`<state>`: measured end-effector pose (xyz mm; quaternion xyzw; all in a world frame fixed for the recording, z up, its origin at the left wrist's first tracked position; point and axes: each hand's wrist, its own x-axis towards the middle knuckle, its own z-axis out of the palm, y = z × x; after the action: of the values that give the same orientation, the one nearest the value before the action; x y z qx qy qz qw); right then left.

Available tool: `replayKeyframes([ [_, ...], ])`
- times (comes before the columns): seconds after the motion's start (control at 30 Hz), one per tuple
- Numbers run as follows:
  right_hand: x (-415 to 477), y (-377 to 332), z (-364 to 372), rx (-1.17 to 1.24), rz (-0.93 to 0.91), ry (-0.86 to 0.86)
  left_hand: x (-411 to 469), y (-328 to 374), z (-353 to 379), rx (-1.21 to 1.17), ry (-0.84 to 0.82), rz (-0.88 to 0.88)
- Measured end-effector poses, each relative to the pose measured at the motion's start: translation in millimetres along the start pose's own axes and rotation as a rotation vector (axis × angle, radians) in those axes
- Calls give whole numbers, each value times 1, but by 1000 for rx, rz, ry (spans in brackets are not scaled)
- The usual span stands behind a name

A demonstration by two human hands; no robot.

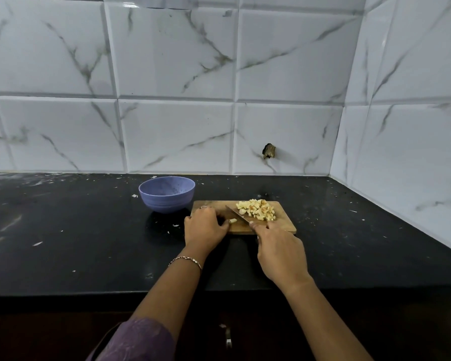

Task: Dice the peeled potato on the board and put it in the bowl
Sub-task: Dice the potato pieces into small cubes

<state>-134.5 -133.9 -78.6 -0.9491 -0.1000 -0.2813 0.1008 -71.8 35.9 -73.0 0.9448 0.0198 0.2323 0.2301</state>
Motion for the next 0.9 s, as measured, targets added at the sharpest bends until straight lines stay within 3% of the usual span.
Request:
replayKeyframes([
  [0.13,-1,2,0,48,58,24,3,-2,4,20,-10,11],
  [0.6,2,3,-3,155,-33,-27,2,-1,0,-28,-12,0],
  [0.9,0,-1,-1,75,-47,-26,3,-2,2,-35,-21,-4],
])
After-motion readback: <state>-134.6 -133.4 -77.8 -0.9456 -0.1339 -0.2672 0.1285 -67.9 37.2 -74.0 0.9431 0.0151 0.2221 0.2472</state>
